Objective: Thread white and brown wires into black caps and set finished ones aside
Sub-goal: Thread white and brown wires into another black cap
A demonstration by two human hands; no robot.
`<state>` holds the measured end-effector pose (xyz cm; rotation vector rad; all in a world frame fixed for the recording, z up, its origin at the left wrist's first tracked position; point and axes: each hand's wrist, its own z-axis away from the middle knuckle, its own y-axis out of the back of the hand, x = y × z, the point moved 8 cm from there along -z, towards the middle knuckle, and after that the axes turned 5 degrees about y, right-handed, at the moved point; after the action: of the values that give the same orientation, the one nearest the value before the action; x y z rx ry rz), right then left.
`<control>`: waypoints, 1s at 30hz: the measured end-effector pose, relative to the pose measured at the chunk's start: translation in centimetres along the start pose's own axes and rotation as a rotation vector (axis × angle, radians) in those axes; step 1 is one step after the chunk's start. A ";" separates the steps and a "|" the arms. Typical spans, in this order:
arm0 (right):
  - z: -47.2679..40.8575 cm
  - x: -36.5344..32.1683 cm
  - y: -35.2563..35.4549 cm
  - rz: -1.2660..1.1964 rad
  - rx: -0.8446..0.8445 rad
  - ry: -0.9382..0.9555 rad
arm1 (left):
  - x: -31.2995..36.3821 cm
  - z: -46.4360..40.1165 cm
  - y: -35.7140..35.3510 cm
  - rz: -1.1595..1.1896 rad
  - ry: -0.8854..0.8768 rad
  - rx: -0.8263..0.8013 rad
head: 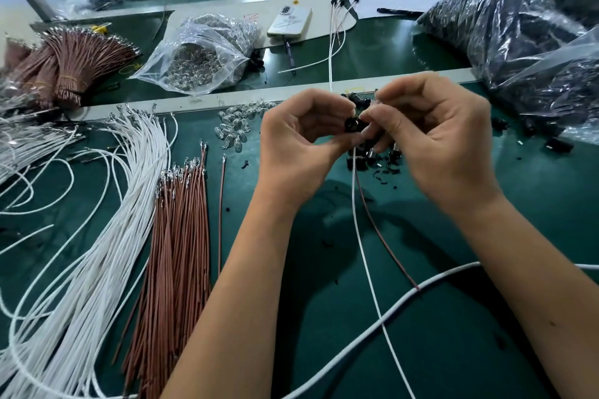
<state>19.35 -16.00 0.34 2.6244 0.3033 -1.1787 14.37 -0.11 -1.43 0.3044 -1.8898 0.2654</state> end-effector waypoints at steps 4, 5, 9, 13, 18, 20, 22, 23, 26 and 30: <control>-0.2 -0.8 0.5 0.034 0.052 0.026 | 0.5 -0.2 0.3 -0.064 -0.069 0.015; -0.2 -0.9 0.6 0.039 0.059 0.033 | 0.5 -0.2 0.4 -0.070 -0.070 0.020; 0.1 -1.2 0.1 0.053 0.029 0.070 | 0.3 -0.2 0.4 -0.073 -0.065 0.016; 0.4 -1.2 -0.4 0.084 -0.023 0.088 | 0.2 -0.3 0.5 -0.067 -0.072 0.018; 0.4 -1.7 -0.4 0.147 -0.056 0.134 | 0.1 -0.3 0.7 -0.094 -0.077 0.030; 0.4 -1.9 -0.6 0.189 -0.079 0.163 | 0.1 -0.3 0.7 -0.109 -0.078 0.031; 0.3 -2.2 -0.8 0.248 -0.106 0.199 | 0.1 -0.3 0.6 -0.119 -0.083 0.028; 0.3 -2.4 -0.9 0.285 -0.119 0.222 | 0.1 -0.2 0.6 -0.122 -0.085 0.024; 0.2 -2.7 -1.0 0.375 -0.142 0.279 | 0.0 -0.3 0.6 -0.135 -0.077 0.018; 0.0 -2.7 -0.8 0.446 -0.168 0.299 | -0.2 -0.2 0.8 -0.163 -0.072 0.027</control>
<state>17.39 -15.45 2.25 2.5285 -0.1245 -0.5924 14.37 0.72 -1.53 0.4897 -1.9210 0.1713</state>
